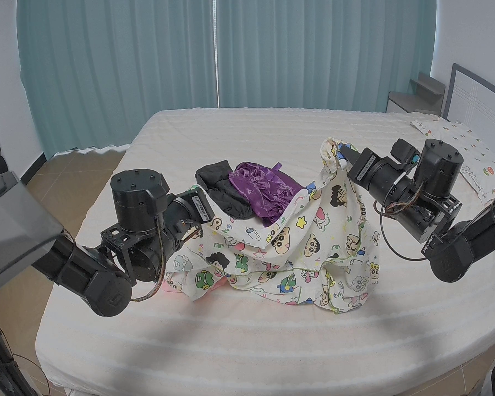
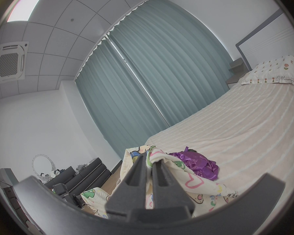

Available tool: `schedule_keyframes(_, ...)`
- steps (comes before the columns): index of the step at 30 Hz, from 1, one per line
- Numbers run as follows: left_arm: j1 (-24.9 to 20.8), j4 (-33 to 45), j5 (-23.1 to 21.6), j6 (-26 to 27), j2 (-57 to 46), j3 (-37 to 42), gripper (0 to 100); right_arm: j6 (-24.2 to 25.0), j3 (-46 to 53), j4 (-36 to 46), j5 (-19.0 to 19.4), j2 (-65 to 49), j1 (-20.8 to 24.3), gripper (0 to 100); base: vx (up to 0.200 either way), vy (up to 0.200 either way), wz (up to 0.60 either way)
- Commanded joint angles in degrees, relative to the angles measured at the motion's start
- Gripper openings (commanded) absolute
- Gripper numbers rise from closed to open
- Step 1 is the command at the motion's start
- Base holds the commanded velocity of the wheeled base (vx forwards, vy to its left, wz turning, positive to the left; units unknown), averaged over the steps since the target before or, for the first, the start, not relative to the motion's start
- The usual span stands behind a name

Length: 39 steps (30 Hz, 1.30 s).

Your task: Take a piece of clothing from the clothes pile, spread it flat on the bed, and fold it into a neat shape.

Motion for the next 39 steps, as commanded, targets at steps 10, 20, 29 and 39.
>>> schedule_keyframes(10, -1.74, 0.00, 0.03, -1.64, -1.15, 0.58, 0, 0.01, 0.19, 0.02, 0.05, -2.28, 0.20, 0, -0.020, 0.000, 0.00)
schedule_keyframes(20, -1.92, 0.00, 0.03, -1.55, -0.71, 0.05, 0, 0.01, 0.19, 0.02, 0.05, -2.28, -0.15, 0, 0.000, -0.200, 0.00)
schedule_keyframes(29, -2.27, 0.00, 0.03, -1.64, -0.44, -0.12, 0, 0.10, 1.16, -0.07, 0.05, -2.99, -1.12, 0, 0.000, -0.200, 0.00)
schedule_keyframes(39, -3.85, -0.17, 0.03, -1.55, -0.97, -0.56, 0, 0.18, 2.83, -0.07, 0.23, -4.66, -3.67, 0, 0.000, -0.200, 0.00)
